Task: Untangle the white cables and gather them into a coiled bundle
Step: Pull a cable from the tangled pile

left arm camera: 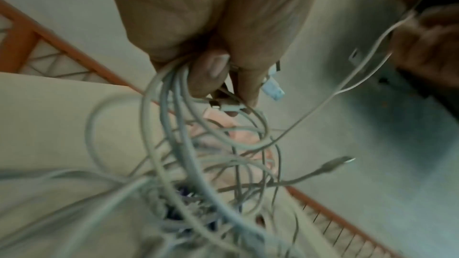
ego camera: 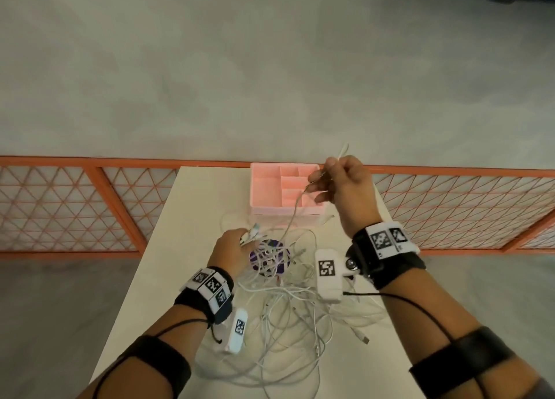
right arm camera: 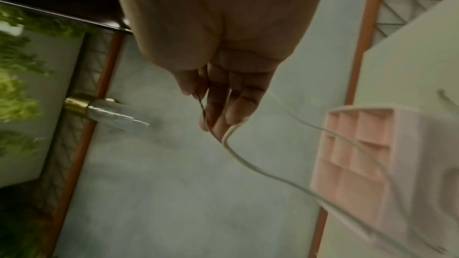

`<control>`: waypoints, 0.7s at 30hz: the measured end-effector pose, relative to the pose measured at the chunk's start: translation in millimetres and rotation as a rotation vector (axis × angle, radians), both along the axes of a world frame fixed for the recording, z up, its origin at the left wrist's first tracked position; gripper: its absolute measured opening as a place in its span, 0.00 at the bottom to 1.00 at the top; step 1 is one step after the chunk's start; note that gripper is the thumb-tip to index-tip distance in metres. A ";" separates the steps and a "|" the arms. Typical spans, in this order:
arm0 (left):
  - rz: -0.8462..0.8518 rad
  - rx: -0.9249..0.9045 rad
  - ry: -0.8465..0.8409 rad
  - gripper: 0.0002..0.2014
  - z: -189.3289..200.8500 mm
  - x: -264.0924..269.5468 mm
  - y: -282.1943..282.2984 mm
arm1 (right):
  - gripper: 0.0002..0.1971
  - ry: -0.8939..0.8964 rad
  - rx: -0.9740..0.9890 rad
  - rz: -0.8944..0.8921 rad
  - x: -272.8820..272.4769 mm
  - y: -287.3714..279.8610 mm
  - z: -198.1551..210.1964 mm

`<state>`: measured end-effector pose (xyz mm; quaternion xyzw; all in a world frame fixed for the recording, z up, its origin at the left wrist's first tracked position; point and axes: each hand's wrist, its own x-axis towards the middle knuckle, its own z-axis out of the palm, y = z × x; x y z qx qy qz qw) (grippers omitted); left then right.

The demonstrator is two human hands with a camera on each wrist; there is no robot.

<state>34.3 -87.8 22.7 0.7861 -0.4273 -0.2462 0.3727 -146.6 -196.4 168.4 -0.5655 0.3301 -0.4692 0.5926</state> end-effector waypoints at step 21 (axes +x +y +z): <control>-0.100 -0.362 0.509 0.05 33.7 -49.4 3.7 | 0.11 -0.371 0.077 -0.040 -4.3 -7.4 50.0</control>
